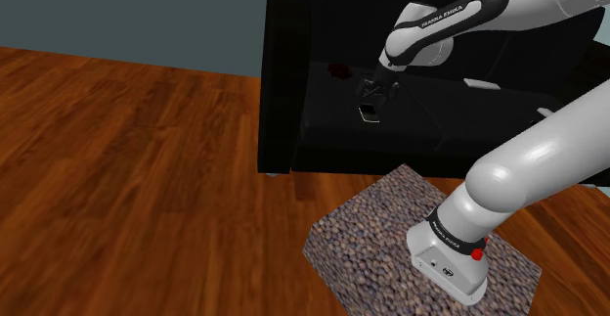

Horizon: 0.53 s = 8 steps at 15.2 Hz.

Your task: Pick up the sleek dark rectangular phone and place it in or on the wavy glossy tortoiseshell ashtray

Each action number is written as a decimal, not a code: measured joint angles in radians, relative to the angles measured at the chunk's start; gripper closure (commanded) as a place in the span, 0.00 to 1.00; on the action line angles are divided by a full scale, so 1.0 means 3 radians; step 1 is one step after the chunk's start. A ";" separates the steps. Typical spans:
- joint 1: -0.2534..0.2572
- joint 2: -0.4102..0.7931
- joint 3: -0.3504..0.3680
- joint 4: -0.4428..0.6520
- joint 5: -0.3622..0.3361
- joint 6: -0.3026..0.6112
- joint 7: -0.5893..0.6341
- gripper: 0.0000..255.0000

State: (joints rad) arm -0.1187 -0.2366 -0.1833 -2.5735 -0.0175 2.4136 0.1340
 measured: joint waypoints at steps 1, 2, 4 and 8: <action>0.0004 0.0048 -0.0004 -0.0020 0.0010 0.0067 -0.0008 0.00; 0.0008 0.0085 -0.0006 -0.0032 0.0019 0.0117 -0.0013 0.00; 0.0012 0.0125 -0.0008 -0.0054 0.0028 0.0179 -0.0018 0.00; 0.0013 0.0139 -0.0010 -0.0060 0.0032 0.0201 -0.0021 0.00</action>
State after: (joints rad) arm -0.1148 -0.1948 -0.1862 -2.5915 -0.0080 2.4738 0.1276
